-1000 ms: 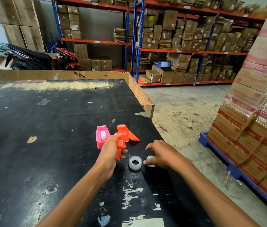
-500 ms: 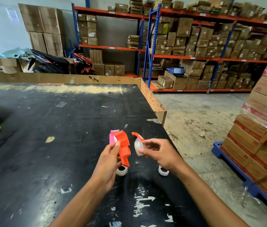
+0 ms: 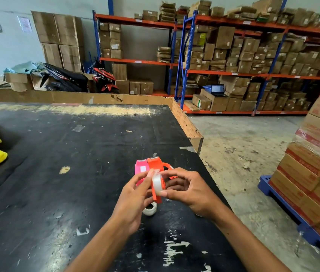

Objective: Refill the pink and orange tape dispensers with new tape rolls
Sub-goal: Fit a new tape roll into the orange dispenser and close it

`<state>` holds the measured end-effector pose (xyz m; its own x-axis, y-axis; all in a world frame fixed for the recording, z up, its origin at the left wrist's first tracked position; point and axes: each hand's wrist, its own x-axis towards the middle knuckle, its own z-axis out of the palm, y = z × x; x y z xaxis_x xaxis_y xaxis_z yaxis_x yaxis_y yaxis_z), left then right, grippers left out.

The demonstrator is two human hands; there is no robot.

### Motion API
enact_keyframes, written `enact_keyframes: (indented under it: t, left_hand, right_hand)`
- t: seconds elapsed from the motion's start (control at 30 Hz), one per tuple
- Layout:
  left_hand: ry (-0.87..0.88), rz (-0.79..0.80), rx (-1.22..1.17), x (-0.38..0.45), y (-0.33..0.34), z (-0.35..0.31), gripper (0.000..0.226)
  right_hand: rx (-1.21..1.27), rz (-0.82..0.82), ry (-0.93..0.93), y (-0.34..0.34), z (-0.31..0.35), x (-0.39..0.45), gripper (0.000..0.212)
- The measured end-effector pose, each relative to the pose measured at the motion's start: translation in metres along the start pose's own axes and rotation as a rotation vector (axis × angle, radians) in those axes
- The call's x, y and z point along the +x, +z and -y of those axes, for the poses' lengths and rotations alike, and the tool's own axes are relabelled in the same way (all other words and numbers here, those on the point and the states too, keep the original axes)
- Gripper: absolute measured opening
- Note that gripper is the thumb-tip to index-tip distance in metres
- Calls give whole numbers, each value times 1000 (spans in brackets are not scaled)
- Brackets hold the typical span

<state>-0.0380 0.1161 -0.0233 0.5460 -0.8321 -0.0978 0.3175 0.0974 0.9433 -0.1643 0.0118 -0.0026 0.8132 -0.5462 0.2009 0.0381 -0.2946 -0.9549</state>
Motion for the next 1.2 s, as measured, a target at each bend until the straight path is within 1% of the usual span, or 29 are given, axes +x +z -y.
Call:
enact_keyframes:
  t: [0.07, 0.13, 0.23, 0.33, 0.4, 0.47, 0.53, 0.63, 0.77, 0.87, 0.93, 1.0, 1.07, 1.13, 1.2]
  left_hand:
    - [-7, 18, -10, -2, 2, -1, 29]
    - [-24, 40, 4, -4, 4, -2, 34]
    - [-4, 77, 47, -7, 4, -2, 36]
    - [17, 74, 61, -8, 3, -3, 41]
    - [5, 64, 39, -6, 1, -4, 38]
    - [-17, 39, 20, -4, -1, -3, 40]
    - [-34, 11, 7, -2, -2, -1, 46]
    - [-54, 0, 14, -2, -4, 4, 45]
    - [-85, -6, 27, -1, -3, 11, 45]
    - [-106, -9, 39, 0, -2, 14, 41]
    - [-109, -14, 44, 0, -3, 13, 34]
    - [-101, -19, 52, -1, -6, 10, 30]
    - [-88, -31, 50, -2, -10, 6, 39]
    - [-77, -40, 54, -3, -15, 4, 42]
    - [-67, -48, 45, -2, -20, 2, 34]
  right_hand:
    - [15, -19, -2, 2, -1, 1, 43]
    - [17, -42, -4, 3, -1, 1, 42]
    - [-22, -60, -35, 2, -3, 0, 41]
    - [-53, -38, -43, 1, -4, -2, 41]
    - [-45, -30, -23, 1, -4, -2, 39]
    - [-63, -89, 20, -5, -6, 0, 31]
    - [-236, -166, 97, -21, -16, 4, 20]
    - [-594, -145, 242, -44, -39, 7, 14]
    - [-786, -206, 343, -51, -66, 20, 20]
    - [-817, -260, 366, -45, -72, 41, 35]
    - [-802, -262, 374, -37, -74, 58, 44]
    - [-808, -236, 394, -28, -75, 73, 38]
    - [-846, -206, 422, -20, -77, 86, 29]
    - [-867, -200, 462, -18, -80, 93, 29]
    - [-811, -240, 484, -19, -82, 95, 32]
